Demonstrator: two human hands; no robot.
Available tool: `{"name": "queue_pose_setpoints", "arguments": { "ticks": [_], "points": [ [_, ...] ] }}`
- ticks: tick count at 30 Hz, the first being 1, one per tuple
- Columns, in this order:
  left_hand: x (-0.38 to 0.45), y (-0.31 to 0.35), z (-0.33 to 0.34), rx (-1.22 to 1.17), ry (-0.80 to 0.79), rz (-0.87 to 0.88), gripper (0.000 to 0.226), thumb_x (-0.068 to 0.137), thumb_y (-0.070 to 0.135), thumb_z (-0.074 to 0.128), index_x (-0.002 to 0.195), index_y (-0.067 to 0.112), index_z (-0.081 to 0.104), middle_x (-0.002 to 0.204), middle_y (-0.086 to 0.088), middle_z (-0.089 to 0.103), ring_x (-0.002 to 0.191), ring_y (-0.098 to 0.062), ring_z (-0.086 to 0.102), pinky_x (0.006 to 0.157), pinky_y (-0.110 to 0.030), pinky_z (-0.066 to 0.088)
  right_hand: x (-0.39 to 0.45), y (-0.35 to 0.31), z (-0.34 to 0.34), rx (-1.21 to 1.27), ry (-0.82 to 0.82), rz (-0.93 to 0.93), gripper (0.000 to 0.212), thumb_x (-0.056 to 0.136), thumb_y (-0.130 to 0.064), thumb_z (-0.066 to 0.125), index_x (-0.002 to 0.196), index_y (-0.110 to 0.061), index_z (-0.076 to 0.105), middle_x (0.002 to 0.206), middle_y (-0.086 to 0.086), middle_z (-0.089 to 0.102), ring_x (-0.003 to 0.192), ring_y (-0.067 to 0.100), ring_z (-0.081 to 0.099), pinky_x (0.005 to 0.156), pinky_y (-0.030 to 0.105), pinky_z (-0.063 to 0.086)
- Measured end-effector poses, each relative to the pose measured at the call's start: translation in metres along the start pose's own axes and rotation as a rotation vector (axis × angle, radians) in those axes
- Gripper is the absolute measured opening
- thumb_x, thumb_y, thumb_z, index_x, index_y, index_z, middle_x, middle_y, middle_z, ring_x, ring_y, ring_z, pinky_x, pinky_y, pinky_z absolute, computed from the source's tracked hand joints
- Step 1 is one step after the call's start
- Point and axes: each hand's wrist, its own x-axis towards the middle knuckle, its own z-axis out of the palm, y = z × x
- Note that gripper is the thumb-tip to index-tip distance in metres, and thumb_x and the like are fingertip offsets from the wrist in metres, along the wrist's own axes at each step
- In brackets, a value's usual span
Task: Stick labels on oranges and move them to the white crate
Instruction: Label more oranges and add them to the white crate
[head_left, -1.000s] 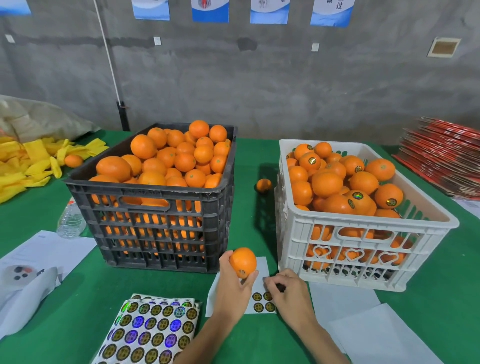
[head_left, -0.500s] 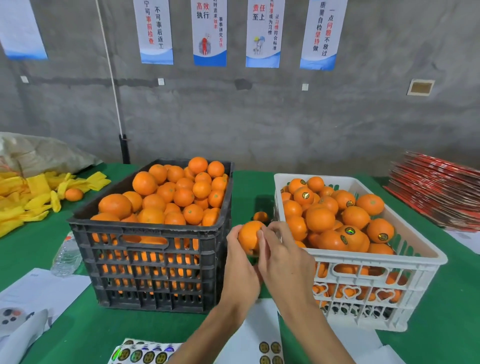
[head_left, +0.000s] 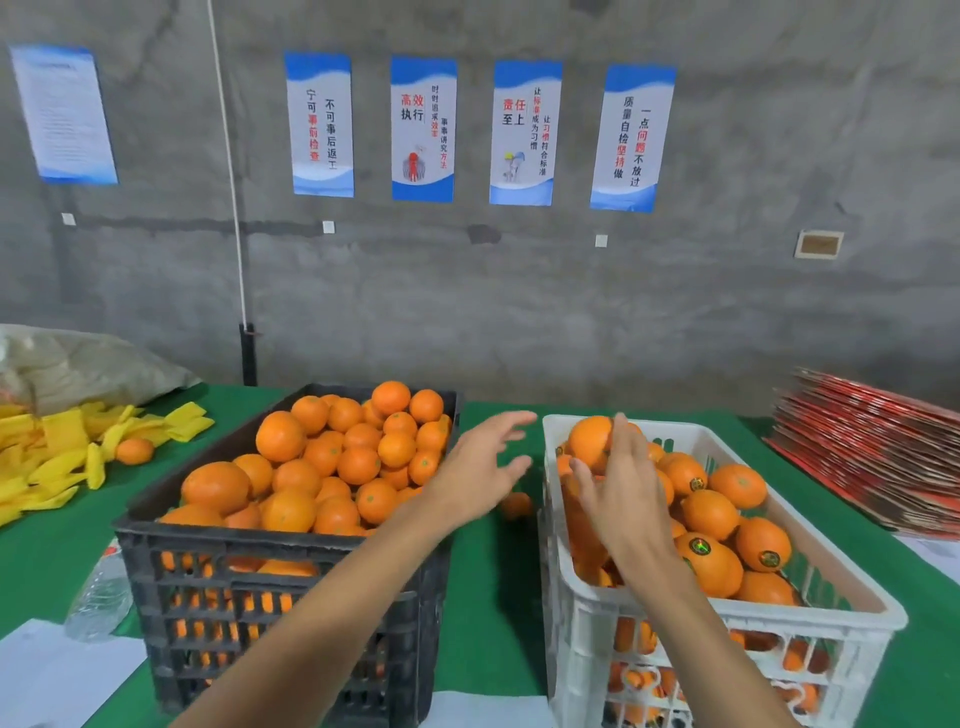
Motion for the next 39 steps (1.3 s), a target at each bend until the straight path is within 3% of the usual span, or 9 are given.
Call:
{"name": "queue_pose_setpoints", "arguments": {
  "ticks": [3, 6, 10, 14, 17, 24, 28, 35, 39],
  "points": [
    [0.025, -0.042, -0.035, 0.242, 0.085, -0.153, 0.049, 0.094, 0.007, 0.065, 0.141, 0.009, 0.051, 0.143, -0.012, 0.054, 0.13, -0.027, 0.054, 0.11, -0.038, 0.042, 0.01, 0.024, 0.006, -0.11, -0.005, 0.062, 0.068, 0.098, -0.007, 0.055, 0.157, -0.009, 0.021, 0.169, 0.012, 0.004, 0.105, 0.044, 0.061, 0.069, 0.044, 0.053],
    [0.041, -0.086, -0.061, 0.48, 0.008, -0.37, 0.058, 0.09, 0.0, 0.058, 0.146, 0.008, 0.046, 0.148, -0.018, 0.048, 0.137, -0.034, 0.046, 0.112, -0.04, 0.037, 0.014, 0.041, 0.016, -0.144, -0.011, 0.094, 0.063, 0.091, 0.003, 0.052, 0.149, -0.011, 0.034, 0.169, 0.01, 0.004, 0.086, 0.041, 0.063, 0.053, 0.036, 0.042],
    [0.053, -0.122, -0.079, 0.626, -0.195, -0.58, 0.072, 0.092, 0.006, 0.058, 0.157, 0.023, 0.033, 0.163, -0.01, 0.027, 0.142, -0.038, 0.039, 0.112, -0.046, 0.04, 0.014, 0.048, 0.029, -0.2, -0.012, 0.072, 0.037, 0.093, -0.004, 0.054, 0.129, -0.011, 0.056, 0.165, 0.009, 0.023, 0.094, 0.039, 0.066, 0.053, 0.038, 0.051],
    [0.061, -0.136, -0.083, 0.686, -0.283, -0.59, 0.061, 0.093, 0.014, 0.065, 0.15, 0.025, 0.045, 0.15, -0.012, 0.047, 0.124, -0.033, 0.057, 0.094, -0.041, 0.053, 0.013, 0.044, 0.028, -0.24, -0.009, 0.057, 0.032, 0.097, -0.014, 0.053, 0.128, -0.015, 0.062, 0.162, 0.002, 0.032, 0.105, 0.033, 0.065, 0.06, 0.041, 0.057],
    [0.062, -0.131, -0.083, 0.713, -0.276, -0.573, 0.062, 0.09, 0.016, 0.072, 0.147, 0.02, 0.048, 0.146, -0.012, 0.052, 0.129, -0.031, 0.054, 0.096, -0.039, 0.051, 0.013, 0.041, 0.026, -0.193, -0.022, 0.039, 0.031, 0.099, -0.015, 0.053, 0.128, -0.015, 0.064, 0.159, 0.002, 0.038, 0.114, 0.031, 0.062, 0.07, 0.041, 0.059],
    [0.044, -0.031, -0.081, 0.454, 0.091, -0.239, 0.067, 0.082, 0.024, 0.083, 0.143, 0.015, 0.056, 0.143, -0.008, 0.059, 0.133, -0.025, 0.052, 0.104, -0.027, 0.036, 0.01, -0.013, 0.039, 0.165, -0.136, -0.346, 0.042, 0.101, -0.006, 0.052, 0.143, -0.01, 0.056, 0.151, 0.005, 0.051, 0.141, 0.019, 0.046, 0.118, 0.027, 0.033],
    [-0.002, 0.024, -0.053, 0.258, 0.241, -0.144, 0.068, 0.078, 0.04, 0.085, 0.138, 0.021, 0.06, 0.13, 0.0, 0.068, 0.117, -0.02, 0.062, 0.099, -0.032, 0.048, -0.012, -0.055, 0.034, 0.348, -0.142, -0.365, 0.056, 0.098, -0.001, 0.049, 0.153, -0.011, 0.04, 0.154, 0.003, 0.046, 0.138, 0.019, 0.048, 0.113, 0.032, 0.042],
    [-0.08, 0.036, 0.012, 0.088, 0.188, -0.219, 0.067, 0.077, 0.049, 0.074, 0.138, 0.025, 0.058, 0.127, 0.004, 0.069, 0.113, -0.016, 0.067, 0.101, -0.039, 0.054, -0.094, -0.038, 0.024, 0.308, 0.149, -0.25, 0.046, 0.092, 0.002, 0.059, 0.136, -0.006, 0.057, 0.131, 0.01, 0.059, 0.116, 0.024, 0.058, 0.096, 0.031, 0.051],
    [-0.132, 0.007, 0.051, -0.139, 0.131, -0.309, 0.054, 0.079, 0.035, 0.08, 0.127, 0.039, 0.055, 0.109, 0.023, 0.065, 0.102, 0.005, 0.064, 0.085, -0.016, 0.053, -0.144, -0.009, 0.04, 0.177, 0.034, -0.325, 0.053, 0.084, 0.003, 0.065, 0.137, -0.003, 0.059, 0.136, 0.013, 0.059, 0.119, 0.03, 0.06, 0.092, 0.037, 0.056]
  ]
}}
